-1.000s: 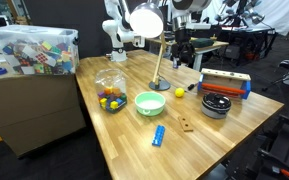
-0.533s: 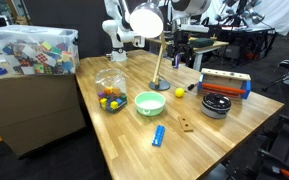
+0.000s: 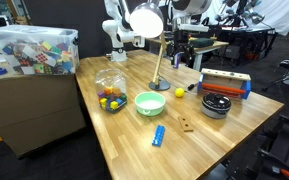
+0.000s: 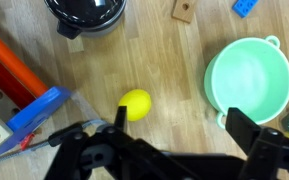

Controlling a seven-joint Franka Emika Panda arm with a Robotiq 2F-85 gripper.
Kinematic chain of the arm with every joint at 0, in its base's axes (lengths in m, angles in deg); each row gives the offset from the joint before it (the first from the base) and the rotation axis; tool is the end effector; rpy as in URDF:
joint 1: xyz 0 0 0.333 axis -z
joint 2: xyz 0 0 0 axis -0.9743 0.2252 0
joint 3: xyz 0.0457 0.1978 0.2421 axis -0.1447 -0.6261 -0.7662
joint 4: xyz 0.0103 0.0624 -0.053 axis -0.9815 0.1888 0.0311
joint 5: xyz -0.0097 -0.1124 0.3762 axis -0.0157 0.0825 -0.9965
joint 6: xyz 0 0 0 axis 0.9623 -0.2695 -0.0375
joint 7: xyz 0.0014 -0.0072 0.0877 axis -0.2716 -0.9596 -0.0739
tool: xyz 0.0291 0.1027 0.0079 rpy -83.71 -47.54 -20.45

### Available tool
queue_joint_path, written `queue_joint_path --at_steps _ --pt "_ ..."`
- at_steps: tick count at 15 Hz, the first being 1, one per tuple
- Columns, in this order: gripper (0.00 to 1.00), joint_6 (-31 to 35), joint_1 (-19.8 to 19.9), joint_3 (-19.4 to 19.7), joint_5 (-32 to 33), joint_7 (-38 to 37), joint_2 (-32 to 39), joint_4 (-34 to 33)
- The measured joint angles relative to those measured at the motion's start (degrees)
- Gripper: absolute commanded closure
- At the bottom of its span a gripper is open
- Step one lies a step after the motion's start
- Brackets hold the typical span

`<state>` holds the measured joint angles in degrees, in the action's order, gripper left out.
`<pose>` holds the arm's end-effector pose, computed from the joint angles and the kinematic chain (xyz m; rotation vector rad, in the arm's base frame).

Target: Put the lemon inside the green pot

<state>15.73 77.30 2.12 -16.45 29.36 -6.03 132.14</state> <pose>0.6709 0.0190 0.2920 -2.9174 0.3904 0.4397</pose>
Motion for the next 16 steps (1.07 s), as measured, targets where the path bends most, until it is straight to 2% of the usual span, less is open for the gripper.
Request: queue_joint_path --at_steps 3,7,12,16 --pt "0.00 0.26 -0.03 0.32 0.00 -2.04 0.32 0.01" --pt "0.00 3.28 -0.03 1.73 -1.02 -10.88 2.42 -0.02" --pt "0.00 6.59 -0.11 2.29 -5.92 -21.87 3.38 0.27" --pt "0.00 7.32 -0.21 2.32 -6.42 -24.13 3.38 0.74"
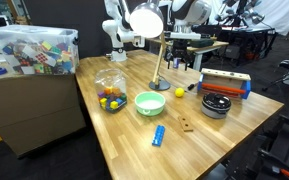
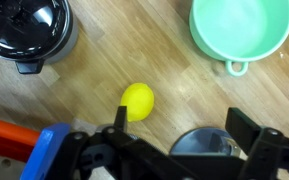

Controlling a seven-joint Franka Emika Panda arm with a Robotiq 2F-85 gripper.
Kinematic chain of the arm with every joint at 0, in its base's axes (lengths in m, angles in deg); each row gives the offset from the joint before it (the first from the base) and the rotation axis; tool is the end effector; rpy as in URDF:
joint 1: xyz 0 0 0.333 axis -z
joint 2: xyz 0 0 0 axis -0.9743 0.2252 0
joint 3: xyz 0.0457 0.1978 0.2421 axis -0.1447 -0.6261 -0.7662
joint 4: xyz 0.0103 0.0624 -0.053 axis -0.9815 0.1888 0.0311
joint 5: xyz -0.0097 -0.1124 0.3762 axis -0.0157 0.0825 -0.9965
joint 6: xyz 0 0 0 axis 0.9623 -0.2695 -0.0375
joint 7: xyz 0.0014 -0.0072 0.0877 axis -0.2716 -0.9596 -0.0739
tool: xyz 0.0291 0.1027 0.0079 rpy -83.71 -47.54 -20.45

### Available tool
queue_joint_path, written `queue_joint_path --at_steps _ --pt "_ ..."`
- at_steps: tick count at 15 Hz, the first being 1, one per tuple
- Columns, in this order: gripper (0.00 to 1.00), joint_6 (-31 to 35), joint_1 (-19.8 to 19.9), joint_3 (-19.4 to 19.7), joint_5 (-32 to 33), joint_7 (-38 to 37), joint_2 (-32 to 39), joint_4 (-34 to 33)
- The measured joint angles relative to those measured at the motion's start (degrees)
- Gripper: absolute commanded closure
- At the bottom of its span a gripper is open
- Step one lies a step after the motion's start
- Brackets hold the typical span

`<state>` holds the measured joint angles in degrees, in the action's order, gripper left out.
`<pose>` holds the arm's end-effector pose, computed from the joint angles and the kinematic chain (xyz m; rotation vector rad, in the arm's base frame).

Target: Put the lemon inside the green pot

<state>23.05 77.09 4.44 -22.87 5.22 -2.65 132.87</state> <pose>0.6812 0.0016 0.2551 -2.7010 1.1309 0.4207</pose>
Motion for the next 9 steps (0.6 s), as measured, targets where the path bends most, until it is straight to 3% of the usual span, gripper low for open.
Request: queue_joint_path --at_steps 9 --pt "0.00 0.64 0.05 0.42 -0.03 -0.18 1.58 -0.16"
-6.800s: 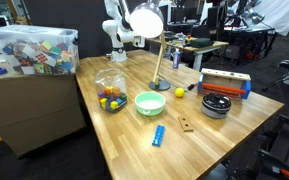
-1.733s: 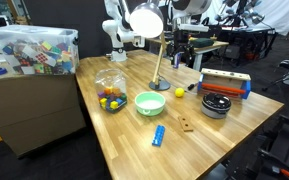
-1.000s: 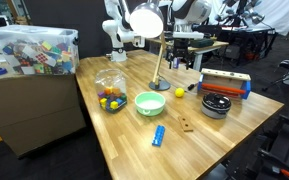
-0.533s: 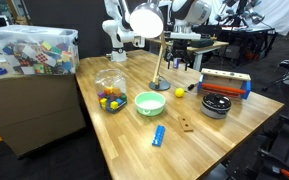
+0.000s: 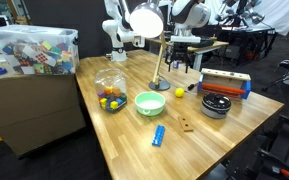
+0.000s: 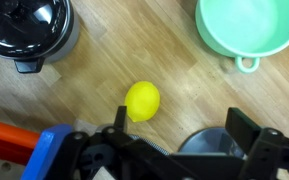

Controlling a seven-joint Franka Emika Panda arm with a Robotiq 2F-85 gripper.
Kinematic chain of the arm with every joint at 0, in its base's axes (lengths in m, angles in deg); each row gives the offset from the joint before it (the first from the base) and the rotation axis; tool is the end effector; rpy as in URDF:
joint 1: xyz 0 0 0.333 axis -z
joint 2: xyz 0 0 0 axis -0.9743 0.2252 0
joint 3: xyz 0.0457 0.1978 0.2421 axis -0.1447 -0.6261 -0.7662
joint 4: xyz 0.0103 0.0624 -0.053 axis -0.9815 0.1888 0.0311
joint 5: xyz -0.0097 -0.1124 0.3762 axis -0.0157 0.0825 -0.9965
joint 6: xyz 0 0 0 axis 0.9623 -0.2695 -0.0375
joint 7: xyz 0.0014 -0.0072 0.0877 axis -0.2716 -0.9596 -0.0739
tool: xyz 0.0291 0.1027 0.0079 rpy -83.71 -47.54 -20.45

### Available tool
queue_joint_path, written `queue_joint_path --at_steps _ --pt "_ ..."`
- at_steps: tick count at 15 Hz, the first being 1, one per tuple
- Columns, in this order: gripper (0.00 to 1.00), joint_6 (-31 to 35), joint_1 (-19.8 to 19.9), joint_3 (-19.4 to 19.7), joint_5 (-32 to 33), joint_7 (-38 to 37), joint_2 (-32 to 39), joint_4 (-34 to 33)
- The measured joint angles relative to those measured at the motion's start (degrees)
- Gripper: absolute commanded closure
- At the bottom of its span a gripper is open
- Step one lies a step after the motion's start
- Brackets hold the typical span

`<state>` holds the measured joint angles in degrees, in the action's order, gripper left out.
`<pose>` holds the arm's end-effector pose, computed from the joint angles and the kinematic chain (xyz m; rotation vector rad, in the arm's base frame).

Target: Put the lemon inside the green pot

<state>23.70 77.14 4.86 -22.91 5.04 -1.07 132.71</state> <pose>0.6809 -0.0037 0.2382 -2.6997 1.1547 0.4364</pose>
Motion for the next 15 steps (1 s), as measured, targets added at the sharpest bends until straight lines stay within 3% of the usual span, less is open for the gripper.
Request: queue_joint_path --at_steps 5,15 --pt "0.00 4.02 0.04 1.34 0.00 -2.38 4.68 -0.70" --pt "0.00 9.74 -1.47 3.38 0.74 -14.26 8.73 0.01"
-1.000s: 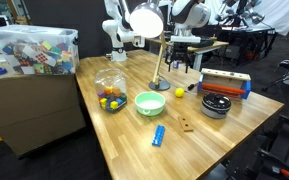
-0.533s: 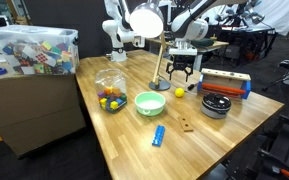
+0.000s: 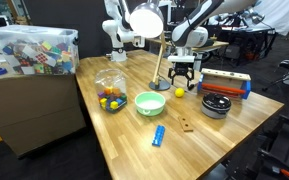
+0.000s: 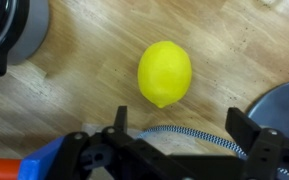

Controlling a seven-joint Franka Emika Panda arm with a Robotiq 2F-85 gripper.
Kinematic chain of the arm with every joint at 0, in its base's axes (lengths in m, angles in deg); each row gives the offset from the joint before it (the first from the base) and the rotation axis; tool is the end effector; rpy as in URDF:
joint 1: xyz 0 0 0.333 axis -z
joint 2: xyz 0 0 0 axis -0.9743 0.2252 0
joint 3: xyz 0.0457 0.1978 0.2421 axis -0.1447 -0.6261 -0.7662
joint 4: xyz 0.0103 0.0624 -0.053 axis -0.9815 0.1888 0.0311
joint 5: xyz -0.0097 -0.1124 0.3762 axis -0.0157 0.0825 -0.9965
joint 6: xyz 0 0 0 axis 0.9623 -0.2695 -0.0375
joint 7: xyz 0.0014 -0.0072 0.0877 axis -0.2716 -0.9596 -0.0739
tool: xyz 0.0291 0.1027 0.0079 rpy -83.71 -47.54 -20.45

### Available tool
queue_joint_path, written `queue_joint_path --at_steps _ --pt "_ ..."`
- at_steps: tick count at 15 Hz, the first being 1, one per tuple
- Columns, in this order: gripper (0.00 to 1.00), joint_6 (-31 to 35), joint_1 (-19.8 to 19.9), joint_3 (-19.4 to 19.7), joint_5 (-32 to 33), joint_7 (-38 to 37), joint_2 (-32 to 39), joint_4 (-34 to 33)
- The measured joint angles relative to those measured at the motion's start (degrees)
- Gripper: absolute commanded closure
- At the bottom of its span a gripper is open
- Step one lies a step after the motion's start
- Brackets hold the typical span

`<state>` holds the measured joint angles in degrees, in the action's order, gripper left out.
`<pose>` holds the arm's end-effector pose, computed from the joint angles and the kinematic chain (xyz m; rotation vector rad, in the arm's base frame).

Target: Put the lemon inside the green pot

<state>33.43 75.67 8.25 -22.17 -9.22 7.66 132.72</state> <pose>0.6791 -0.0292 0.1452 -2.5950 1.6004 0.3928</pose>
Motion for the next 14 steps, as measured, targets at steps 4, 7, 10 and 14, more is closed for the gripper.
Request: queue_joint_path --at_steps 4,7,10,14 --pt "0.00 0.03 -0.60 -0.12 0.00 -1.51 0.00 0.70" --pt "0.00 0.02 -1.61 -0.31 0.00 -2.13 -0.01 1.65" --pt "0.14 0.02 -2.23 -0.31 0.00 -2.80 0.00 2.97" --pt "0.44 0.10 -2.23 -0.20 0.00 -3.69 0.00 3.65"
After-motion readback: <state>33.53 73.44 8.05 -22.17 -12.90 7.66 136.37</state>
